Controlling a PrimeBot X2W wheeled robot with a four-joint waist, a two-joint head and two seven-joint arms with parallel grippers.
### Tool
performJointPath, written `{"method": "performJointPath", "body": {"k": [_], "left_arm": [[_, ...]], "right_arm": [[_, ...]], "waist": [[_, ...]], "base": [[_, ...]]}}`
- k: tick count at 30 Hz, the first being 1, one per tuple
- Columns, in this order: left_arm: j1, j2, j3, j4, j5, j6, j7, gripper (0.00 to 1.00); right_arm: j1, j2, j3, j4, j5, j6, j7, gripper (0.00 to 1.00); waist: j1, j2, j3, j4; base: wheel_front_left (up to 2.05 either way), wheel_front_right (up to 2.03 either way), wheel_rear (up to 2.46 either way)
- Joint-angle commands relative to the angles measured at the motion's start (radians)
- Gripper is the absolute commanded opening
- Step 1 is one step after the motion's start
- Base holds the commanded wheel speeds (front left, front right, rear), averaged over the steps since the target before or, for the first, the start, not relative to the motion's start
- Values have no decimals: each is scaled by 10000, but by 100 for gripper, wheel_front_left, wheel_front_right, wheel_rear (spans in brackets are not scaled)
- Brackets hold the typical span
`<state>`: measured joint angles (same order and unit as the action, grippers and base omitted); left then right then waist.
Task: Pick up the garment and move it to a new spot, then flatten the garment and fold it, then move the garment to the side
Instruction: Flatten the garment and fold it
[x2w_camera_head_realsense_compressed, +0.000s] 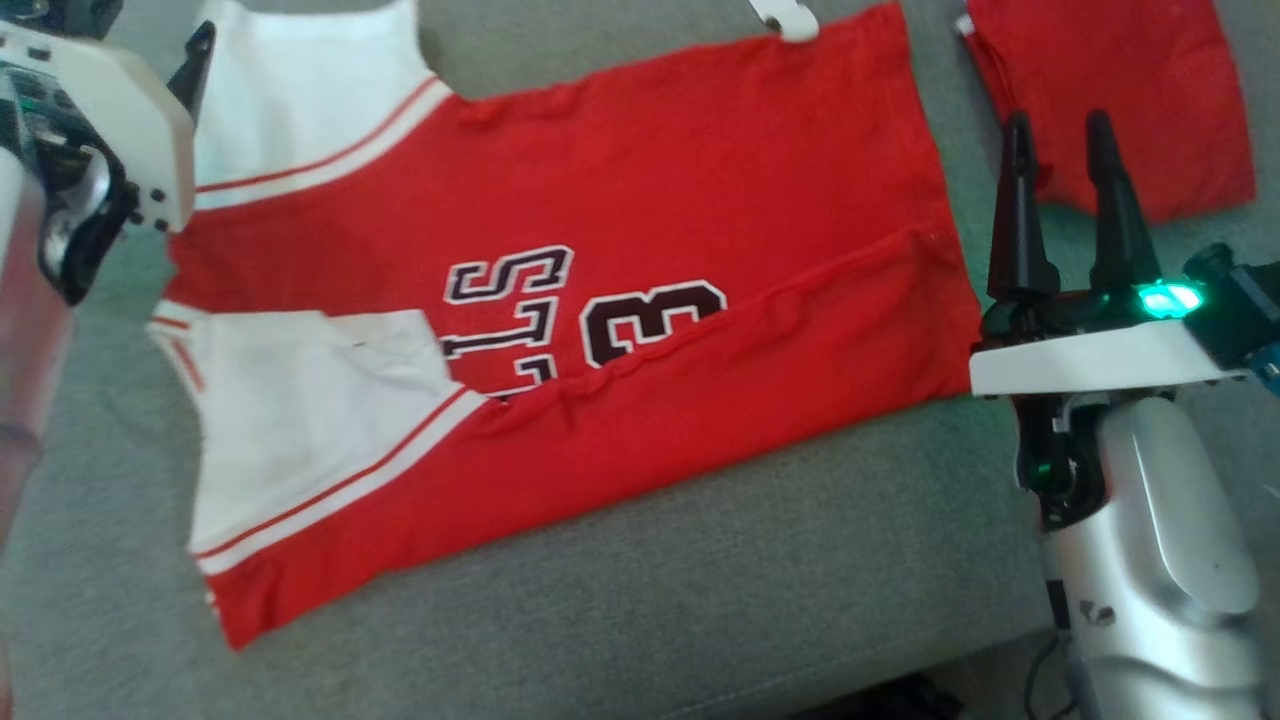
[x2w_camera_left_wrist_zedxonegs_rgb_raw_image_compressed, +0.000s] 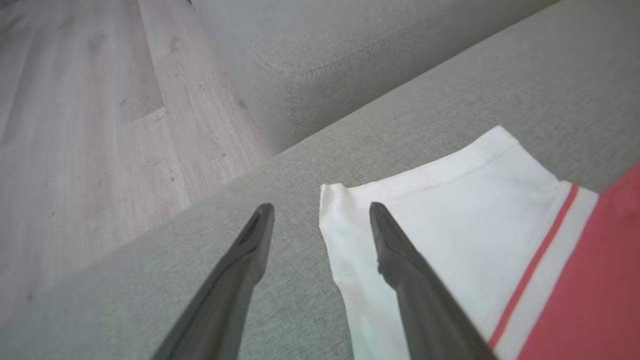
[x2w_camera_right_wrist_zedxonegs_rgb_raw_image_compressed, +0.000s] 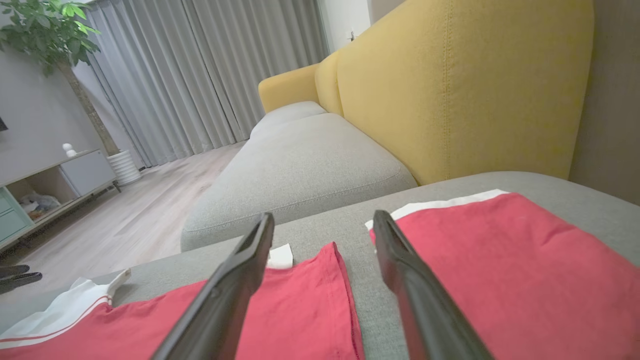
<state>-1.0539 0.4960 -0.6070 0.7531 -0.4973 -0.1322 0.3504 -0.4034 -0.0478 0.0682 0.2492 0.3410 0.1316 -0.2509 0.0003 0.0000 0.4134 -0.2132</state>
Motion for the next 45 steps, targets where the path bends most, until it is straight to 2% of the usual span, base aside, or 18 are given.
{"method": "performJointPath", "body": {"k": [1,10,17,18,19,20,25,32,38,45], "left_arm": [[-665,624,44,-89,-273,20,124,100],[-1285,1030,-669,766,-1182,17,358,100],[-1488,1080,-1299,1191,-1999,17,667,100],[-1485,1062,-1380,1213,-2124,16,759,49],[-1471,1041,-1454,1213,-2267,16,841,9],[-1454,1019,-1487,1227,-2432,16,895,0],[-1288,1007,-1789,1013,-2960,16,492,0],[-1139,874,-2038,725,-2781,16,-1838,0],[-881,427,-2216,226,-2277,136,-3761,0],[-51,88,-2479,-1197,-1976,663,-4707,0]], "right_arm": [[-134,-24,306,-490,104,-9,-106,100],[-125,-24,430,-776,331,-9,-107,100],[-40,-24,323,-770,315,-9,-108,100],[-38,-24,302,-752,297,-9,-108,100],[-37,-24,283,-735,276,-9,-108,100],[-36,-24,264,-715,250,-9,-108,100],[-42,-24,249,-516,-114,-9,-108,100],[-303,-24,-2,-119,-1068,-9,88,100],[-834,-63,-786,-334,-2001,-9,1270,100],[-1377,-846,-1124,-185,-2142,-9,2827,100]], "waist": [[-3,0,504,-435],[-3,0,865,-811],[-3,0,933,-953],[-3,0,927,-946],[-3,0,915,-935],[-3,0,894,-914],[-3,0,574,-718],[-3,0,-241,-68],[-3,0,-833,790],[-3,0,-1252,1688]], "base": [[0,0,0],[0,0,0],[0,0,0],[0,0,0],[0,0,0],[0,0,0],[0,0,0],[0,0,0],[0,0,0],[0,0,0]]}}
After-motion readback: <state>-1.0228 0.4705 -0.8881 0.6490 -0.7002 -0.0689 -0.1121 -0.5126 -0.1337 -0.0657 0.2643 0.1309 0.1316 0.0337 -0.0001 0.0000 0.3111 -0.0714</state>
